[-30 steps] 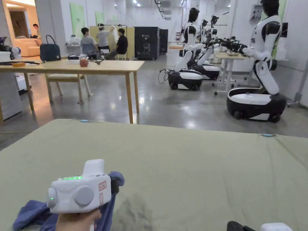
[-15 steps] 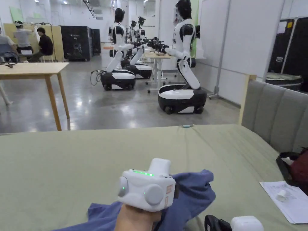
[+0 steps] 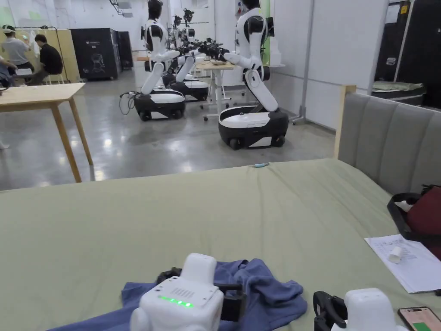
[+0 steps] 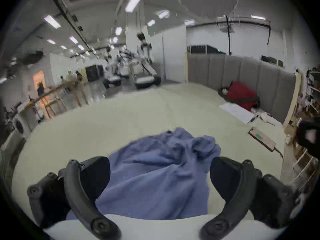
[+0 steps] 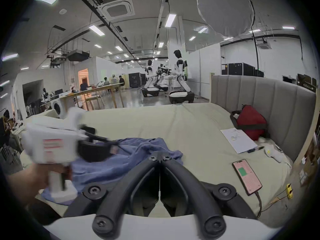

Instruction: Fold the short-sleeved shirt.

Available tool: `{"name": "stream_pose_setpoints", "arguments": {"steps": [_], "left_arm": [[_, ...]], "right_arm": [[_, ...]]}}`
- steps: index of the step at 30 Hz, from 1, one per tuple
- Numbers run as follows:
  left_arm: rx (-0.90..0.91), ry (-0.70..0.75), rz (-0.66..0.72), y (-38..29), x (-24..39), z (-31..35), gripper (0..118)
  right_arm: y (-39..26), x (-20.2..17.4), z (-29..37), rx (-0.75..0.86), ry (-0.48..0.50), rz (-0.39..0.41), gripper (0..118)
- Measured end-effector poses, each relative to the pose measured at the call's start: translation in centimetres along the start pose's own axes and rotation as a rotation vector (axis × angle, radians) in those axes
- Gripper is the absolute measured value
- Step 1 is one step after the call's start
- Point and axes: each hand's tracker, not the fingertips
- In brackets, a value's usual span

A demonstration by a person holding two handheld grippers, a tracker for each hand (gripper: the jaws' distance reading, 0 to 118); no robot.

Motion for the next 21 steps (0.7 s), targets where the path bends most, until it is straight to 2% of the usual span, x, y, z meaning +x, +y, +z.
{"name": "stream_pose_setpoints", "arguments": {"steps": [3,7,8,9,10,11,12,14,17,21], "left_arm": [[0.073,0.113,0.02,-1.9,-4.5,8.3,116],[0.02,0.311,0.075,-6.1,-10.4,16.7,115],[0.04,0.341,0.101,-7.2,-11.5,18.7,112],[0.05,0.343,0.128,-8.4,-12.6,20.8,103],[0.029,0.335,0.159,-9.4,-13.7,22.5,87],[-0.019,0.353,0.179,-10.4,-14.8,23.6,54],[-0.048,0.366,0.178,-11.0,-15.6,24.1,0],[-0.089,0.392,0.182,-11.8,-17.3,24.0,0],[-0.149,0.361,0.26,-12.1,-19.6,22.5,0],[-0.222,0.331,0.271,-12.0,-22.9,17.5,0]], "right_arm": [[0.2,-2.2,0.1,0.001,0.037,0.01,1],[0.2,-5.1,-0.1,0.019,0.073,0.015,1],[0.1,-5.8,-0.2,0.024,0.078,0.014,1],[0.0,-6.4,-0.1,0.031,0.082,0.016,1],[-0.2,-7.0,0.0,0.04,0.09,0.019,1],[-0.3,-7.6,0.0,0.042,0.095,0.021,1],[-0.4,-8.0,-0.1,0.041,0.103,0.025,1],[-0.7,-8.8,-0.4,0.028,0.119,0.028,1],[-1.1,-9.5,-0.7,0.012,0.124,0.035,1],[-1.9,-9.1,-1.1,-0.016,0.113,0.047,1]]}}
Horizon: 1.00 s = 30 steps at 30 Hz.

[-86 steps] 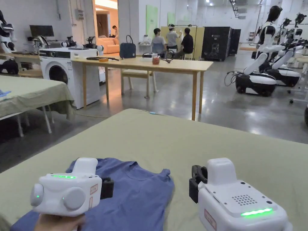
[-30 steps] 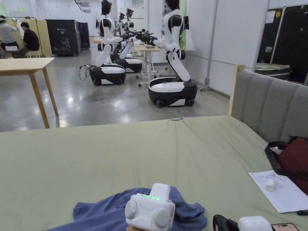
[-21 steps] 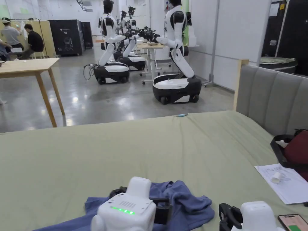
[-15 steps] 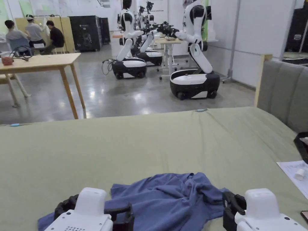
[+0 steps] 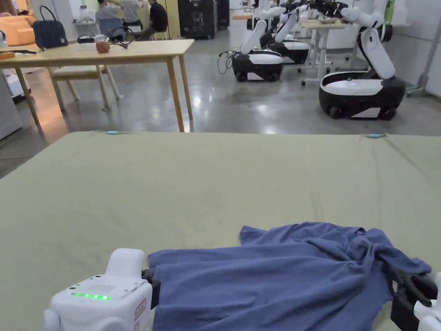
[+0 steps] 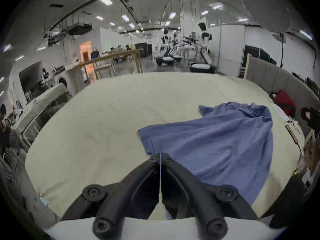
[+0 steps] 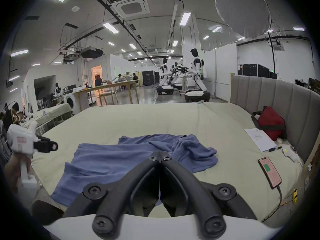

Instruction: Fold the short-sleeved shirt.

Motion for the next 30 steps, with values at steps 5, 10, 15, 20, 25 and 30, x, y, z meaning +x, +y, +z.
{"name": "stream_pose_setpoints", "arguments": {"steps": [5,10,15,20,25,30], "left_arm": [[-0.037,0.097,-0.033,4.0,-2.1,-9.1,8],[-0.143,0.156,0.021,6.6,-3.7,-15.7,116],[-0.389,0.158,0.109,5.9,-5.4,-23.2,107],[-0.338,0.103,0.06,7.3,-0.3,-15.9,37],[-0.328,0.02,0.108,10.2,-1.4,-16.6,1],[-0.269,0.018,0.102,11.1,-0.4,-14.1,1]], "right_arm": [[-0.3,2.6,-0.8,-0.029,-0.061,-0.012,1],[-0.6,5.4,-2.0,-0.064,-0.13,-0.019,1],[-0.9,8.9,-4.8,-0.16,-0.195,-0.043,1],[-1.6,12.8,-10.3,-0.311,-0.253,-0.007,1],[-1.8,15.3,-17.4,-0.392,-0.204,0.017,41],[-2.4,16.4,-22.0,-0.5,-0.177,0.029,111]]}}
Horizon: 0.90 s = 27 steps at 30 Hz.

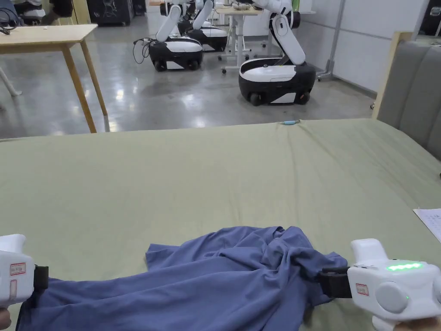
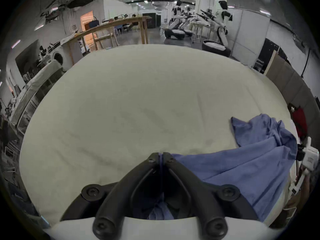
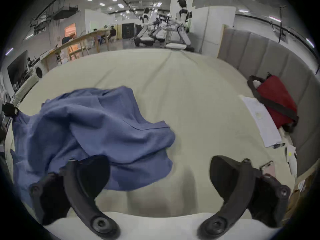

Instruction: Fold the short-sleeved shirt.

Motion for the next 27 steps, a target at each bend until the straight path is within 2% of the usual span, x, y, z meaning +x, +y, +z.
{"name": "stream_pose_setpoints", "arguments": {"steps": [3,4,5,6,7,8,10,13,16,21,24,27], "left_arm": [[0.01,0.0,-0.009,0.3,0.0,0.5,1],[0.016,0.004,-0.017,0.1,0.3,0.6,1],[0.014,0.007,-0.026,0.1,0.3,0.5,1],[0.013,0.017,-0.031,0.1,0.3,0.5,1],[0.013,0.033,-0.041,0.0,0.4,0.4,1],[0.014,0.047,-0.054,-0.2,0.6,0.6,1],[0.01,0.047,-0.065,-0.4,0.6,0.7,1],[0.046,0.06,-0.074,-0.7,0.8,2.1,0],[0.098,0.067,-0.087,0.0,0.7,4.8,0],[0.214,0.028,-0.071,2.4,0.2,10.9,0],[0.284,0.045,-0.124,4.1,0.3,14.4,0],[0.373,0.034,-0.099,6.1,0.1,18.0,0]], "right_arm": [[-0.6,-0.1,-2.2,-0.071,0.02,0.072,110],[-0.6,-0.1,-2.7,-0.081,0.042,0.089,105],[-0.4,0.3,-2.4,-0.039,0.127,0.058,94],[-0.1,0.4,-1.8,-0.003,0.104,0.054,71],[0.1,0.7,-1.0,0.027,0.129,0.046,34],[0.3,1.0,-0.6,0.03,0.171,0.019,7],[0.6,1.3,0.2,-0.008,0.164,-0.02,7],[1.1,1.7,3.0,0.027,0.16,-0.025,7],[3.1,2.4,7.7,0.113,0.227,-0.09,7],[8.0,1.6,16.8,0.293,0.227,0.002,7],[11.6,0.7,21.8,0.4,0.192,0.057,7],[15.2,0.3,26.6,0.493,0.154,0.079,7]]}}
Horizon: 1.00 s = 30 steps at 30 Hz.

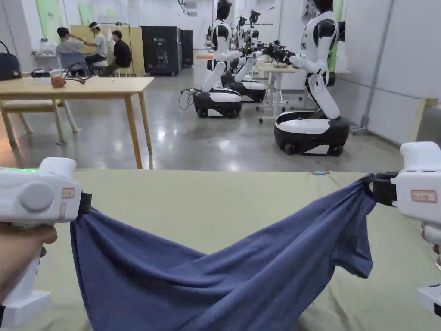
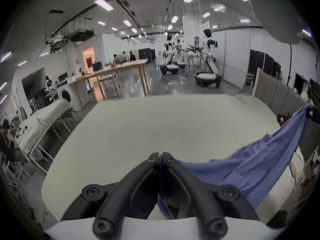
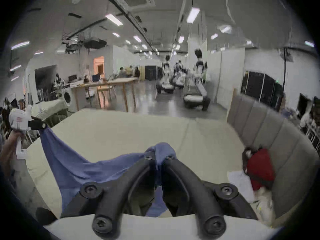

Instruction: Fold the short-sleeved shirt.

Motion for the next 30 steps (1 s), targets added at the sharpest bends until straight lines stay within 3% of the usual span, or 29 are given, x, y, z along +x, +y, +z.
{"name": "stream_pose_setpoints", "arguments": {"steps": [5,11,17,21,26,30], "left_arm": [[0.11,0.009,0.043,5.6,-1.6,3.0,0],[0.23,0.053,0.116,12.4,-3.7,4.1,0],[0.29,0.088,0.19,18.5,-4.9,2.1,0],[0.304,0.095,0.183,19.5,-5.0,-0.3,0],[0.235,0.123,0.175,15.2,-4.8,-6.1,0],[0.184,0.133,0.199,11.1,-4.0,-10.2,0]], "right_arm": [[7.9,0.3,1.8,0.143,-0.101,0.02,7],[14.9,2.5,1.0,0.251,-0.222,-0.023,7],[19.8,4.3,-2.2,0.251,-0.286,-0.035,7],[19.0,4.5,-4.4,0.264,-0.274,-0.037,7],[12.7,4.1,-9.9,0.22,-0.297,0.0,7],[7.3,4.4,-13.5,0.189,-0.274,-0.119,7]]}}
